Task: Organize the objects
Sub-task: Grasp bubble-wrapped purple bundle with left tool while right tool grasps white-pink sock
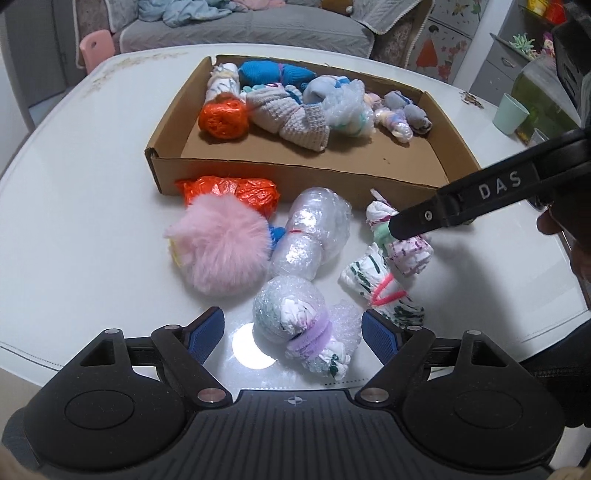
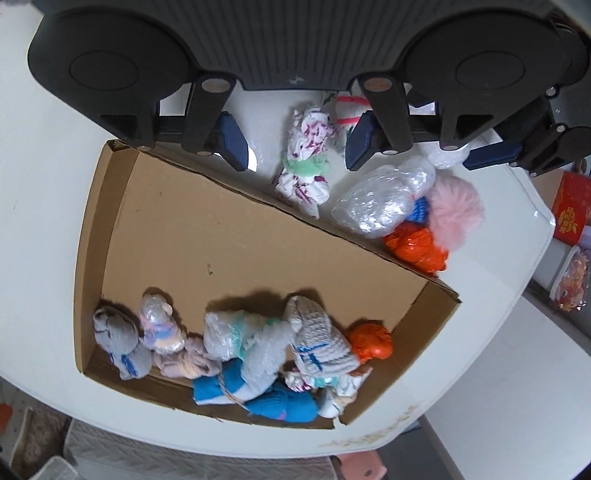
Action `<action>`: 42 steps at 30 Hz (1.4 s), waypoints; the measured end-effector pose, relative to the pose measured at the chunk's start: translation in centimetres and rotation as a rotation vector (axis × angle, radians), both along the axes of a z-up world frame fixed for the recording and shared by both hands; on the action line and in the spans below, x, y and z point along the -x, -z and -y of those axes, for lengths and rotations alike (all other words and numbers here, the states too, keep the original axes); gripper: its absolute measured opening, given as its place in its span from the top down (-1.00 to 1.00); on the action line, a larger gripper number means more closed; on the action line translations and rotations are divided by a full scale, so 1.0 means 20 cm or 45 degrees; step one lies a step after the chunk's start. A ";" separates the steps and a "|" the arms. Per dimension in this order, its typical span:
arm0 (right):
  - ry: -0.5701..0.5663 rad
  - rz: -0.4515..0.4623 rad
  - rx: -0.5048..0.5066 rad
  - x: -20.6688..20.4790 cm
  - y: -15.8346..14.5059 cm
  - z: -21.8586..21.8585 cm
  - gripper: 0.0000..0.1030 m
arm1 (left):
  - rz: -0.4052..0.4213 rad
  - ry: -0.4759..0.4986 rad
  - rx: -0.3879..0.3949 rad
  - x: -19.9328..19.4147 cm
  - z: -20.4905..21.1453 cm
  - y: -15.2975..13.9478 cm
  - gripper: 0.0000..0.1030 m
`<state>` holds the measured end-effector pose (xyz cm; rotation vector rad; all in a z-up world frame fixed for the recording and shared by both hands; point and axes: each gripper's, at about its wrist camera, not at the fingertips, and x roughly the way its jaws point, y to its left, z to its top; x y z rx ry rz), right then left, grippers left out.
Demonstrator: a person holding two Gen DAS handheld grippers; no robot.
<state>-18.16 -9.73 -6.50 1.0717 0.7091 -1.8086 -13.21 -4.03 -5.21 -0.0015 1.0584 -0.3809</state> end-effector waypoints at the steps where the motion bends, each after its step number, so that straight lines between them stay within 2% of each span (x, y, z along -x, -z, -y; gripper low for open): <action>1: 0.001 0.001 -0.005 0.00 0.01 0.00 -0.07 | -0.004 -0.001 0.003 0.00 0.00 0.00 -0.66; 14: -0.013 -0.020 -0.038 -0.01 0.04 0.05 -0.07 | -0.025 -0.010 0.012 -0.02 0.04 0.03 -0.66; 18: -0.019 -0.030 -0.041 -0.02 0.05 0.06 -0.06 | -0.027 -0.020 0.014 -0.03 0.04 0.05 -0.58; 21: -0.026 -0.030 -0.055 -0.01 0.07 0.07 0.08 | -0.022 -0.004 0.011 -0.03 0.07 0.05 -0.45; 26: -0.068 -0.031 -0.069 -0.02 0.08 0.07 0.17 | -0.004 0.004 -0.002 -0.03 0.07 0.06 -0.35; 34: -0.103 -0.037 -0.095 -0.02 0.11 0.06 0.55 | 0.016 0.035 -0.001 -0.03 0.08 0.06 -0.13; 42: -0.147 -0.056 -0.068 -0.03 0.06 0.02 0.58 | 0.004 0.031 0.011 -0.01 0.05 0.05 -0.06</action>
